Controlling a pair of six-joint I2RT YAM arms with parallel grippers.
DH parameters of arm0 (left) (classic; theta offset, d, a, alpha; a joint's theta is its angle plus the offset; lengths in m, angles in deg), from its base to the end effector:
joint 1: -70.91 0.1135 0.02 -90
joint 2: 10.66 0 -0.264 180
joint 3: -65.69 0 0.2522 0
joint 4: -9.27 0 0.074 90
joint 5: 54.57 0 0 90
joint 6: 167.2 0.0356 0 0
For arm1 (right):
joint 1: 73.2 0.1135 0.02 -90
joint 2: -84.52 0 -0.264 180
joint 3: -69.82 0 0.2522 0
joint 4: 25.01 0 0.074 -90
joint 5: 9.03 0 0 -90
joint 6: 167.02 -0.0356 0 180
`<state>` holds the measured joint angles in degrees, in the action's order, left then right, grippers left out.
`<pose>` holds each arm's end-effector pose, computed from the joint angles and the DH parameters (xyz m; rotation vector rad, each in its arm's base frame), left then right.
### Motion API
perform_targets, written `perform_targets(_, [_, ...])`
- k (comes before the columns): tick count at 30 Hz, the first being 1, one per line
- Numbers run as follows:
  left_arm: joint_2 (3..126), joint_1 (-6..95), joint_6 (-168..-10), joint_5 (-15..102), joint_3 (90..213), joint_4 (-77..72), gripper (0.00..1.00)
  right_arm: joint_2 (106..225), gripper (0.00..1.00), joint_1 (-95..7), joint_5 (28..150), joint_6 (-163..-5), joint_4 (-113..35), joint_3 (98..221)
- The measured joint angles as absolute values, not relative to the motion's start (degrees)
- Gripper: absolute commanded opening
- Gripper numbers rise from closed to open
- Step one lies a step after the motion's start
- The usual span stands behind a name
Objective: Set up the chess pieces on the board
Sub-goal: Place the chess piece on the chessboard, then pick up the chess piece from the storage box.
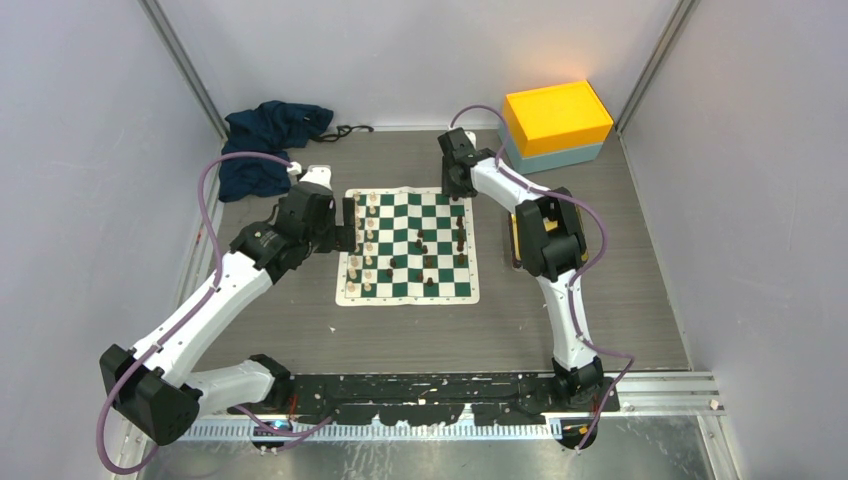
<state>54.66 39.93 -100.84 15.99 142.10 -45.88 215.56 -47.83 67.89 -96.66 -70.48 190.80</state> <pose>0.2072 -0.1106 0.3271 -0.0193 2.2878 -0.0964 0.4581 0.2083 0.1790 -0.0362 2.5032 0.0321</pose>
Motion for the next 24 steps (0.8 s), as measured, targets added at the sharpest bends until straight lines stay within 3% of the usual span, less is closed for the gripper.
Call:
perform_targets(15, [54.6, 39.9, -101.0, 15.9, 142.0, -45.9, 0.96, 214.2, 0.46, -47.8, 67.5, -95.4, -71.8, 190.6])
perform_targets(24, [53.7, 39.9, -101.1, 15.9, 141.2, -45.4, 0.96, 199.4, 0.46, -48.0, 62.1, -95.4, -73.3, 187.0])
